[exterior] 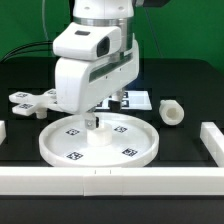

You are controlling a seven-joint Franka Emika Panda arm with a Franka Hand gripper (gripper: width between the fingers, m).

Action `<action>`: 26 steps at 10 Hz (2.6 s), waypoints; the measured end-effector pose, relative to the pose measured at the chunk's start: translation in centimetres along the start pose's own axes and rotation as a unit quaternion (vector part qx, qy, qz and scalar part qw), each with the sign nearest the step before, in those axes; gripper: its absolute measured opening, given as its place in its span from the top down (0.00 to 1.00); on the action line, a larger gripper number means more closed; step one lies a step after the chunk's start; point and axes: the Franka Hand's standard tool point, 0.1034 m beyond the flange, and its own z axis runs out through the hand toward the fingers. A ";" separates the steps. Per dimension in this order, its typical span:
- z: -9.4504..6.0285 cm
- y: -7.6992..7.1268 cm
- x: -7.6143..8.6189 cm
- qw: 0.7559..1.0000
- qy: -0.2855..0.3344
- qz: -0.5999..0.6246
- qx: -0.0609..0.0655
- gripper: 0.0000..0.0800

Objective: Assemble round table

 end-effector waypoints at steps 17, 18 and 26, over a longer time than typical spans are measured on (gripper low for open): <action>2.1 1.5 0.4 1.000 0.002 -0.017 0.005 0.49; 2.1 1.5 0.6 1.000 0.003 -0.019 0.006 0.49; 2.1 0.6 6.4 1.000 0.004 -0.003 0.022 0.49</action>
Offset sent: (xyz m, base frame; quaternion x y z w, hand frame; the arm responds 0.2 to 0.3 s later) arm 0.0000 0.0000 0.0000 0.0000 0.0000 0.0000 1.0000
